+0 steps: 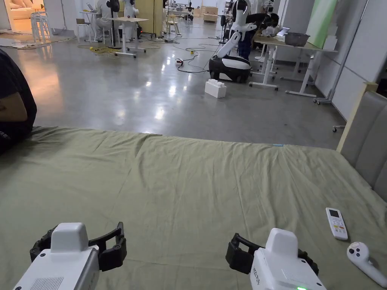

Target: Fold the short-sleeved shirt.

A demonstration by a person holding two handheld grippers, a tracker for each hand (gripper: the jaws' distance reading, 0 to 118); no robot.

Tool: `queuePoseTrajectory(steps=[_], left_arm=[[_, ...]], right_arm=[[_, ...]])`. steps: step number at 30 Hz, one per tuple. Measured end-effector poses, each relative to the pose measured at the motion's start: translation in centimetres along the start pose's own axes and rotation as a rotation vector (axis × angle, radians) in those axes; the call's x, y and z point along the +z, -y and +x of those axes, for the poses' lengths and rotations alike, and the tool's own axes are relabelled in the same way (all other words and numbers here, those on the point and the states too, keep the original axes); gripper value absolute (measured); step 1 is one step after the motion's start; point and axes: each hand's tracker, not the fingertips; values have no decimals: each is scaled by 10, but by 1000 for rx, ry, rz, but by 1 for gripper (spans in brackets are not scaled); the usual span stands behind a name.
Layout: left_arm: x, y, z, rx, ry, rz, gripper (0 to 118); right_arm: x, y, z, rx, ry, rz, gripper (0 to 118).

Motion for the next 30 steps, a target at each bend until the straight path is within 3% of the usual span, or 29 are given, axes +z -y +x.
queuePoseTrajectory(steps=[21,26,30], left_arm=[[-3,6,7,-30,24,-20,108],[-4,6,7,-18,43,-3,108],[-4,6,8,-36,47,11,108]], right_arm=[[-11,11,11,8,23,-30,118],[-9,14,14,-9,-24,-1,118],[-6,19,13,30,-77,37,118]])
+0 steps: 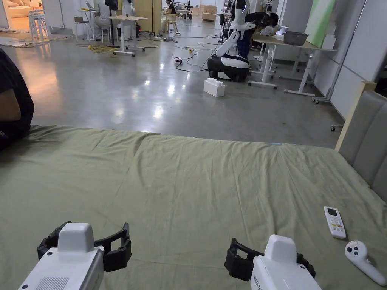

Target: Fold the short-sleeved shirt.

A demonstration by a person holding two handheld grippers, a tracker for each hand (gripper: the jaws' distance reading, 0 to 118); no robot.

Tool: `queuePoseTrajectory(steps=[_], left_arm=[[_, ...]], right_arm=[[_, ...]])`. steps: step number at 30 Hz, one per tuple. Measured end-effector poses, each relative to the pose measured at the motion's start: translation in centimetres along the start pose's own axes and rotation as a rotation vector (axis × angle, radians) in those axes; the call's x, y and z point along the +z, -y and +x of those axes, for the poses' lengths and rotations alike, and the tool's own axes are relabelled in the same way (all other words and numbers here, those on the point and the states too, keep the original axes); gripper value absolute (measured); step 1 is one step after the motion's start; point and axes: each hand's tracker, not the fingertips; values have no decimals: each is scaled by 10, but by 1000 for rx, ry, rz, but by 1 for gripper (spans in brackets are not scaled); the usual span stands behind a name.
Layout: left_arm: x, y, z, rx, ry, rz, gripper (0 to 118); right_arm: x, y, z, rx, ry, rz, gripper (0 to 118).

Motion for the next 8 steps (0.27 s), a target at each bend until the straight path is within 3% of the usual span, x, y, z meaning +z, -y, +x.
queuePoseTrajectory(steps=[2,8], left_arm=[[-1,1,0,-6,-4,2,108],[-2,3,-3,-6,-23,12,108]], right_arm=[[1,1,-3,39,30,27,118],[-1,1,-1,27,55,57,118]])
